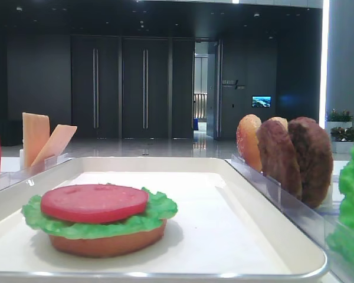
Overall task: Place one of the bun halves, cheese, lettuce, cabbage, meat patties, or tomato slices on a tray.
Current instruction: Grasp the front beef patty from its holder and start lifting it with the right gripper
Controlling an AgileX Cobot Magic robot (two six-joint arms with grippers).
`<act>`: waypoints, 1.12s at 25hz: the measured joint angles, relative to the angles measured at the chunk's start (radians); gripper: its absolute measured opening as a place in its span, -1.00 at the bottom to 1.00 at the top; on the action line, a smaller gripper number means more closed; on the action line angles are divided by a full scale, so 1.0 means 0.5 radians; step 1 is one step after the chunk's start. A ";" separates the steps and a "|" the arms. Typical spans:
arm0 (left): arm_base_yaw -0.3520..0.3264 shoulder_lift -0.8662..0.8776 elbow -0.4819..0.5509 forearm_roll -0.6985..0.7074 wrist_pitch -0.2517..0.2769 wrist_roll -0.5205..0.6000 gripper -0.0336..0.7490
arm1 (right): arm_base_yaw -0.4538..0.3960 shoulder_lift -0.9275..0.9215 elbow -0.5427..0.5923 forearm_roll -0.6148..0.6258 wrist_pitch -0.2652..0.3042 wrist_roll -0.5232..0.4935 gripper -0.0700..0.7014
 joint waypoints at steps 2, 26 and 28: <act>0.000 0.000 0.000 0.000 0.000 0.000 -0.41 | 0.000 0.000 0.000 0.000 0.000 0.000 0.58; 0.000 0.000 0.000 0.000 0.000 0.000 -0.45 | 0.000 1.076 -0.260 0.315 0.058 -0.075 0.58; 0.000 0.000 0.000 0.000 0.000 0.000 -0.46 | 0.000 1.279 -0.347 0.380 0.060 -0.075 0.58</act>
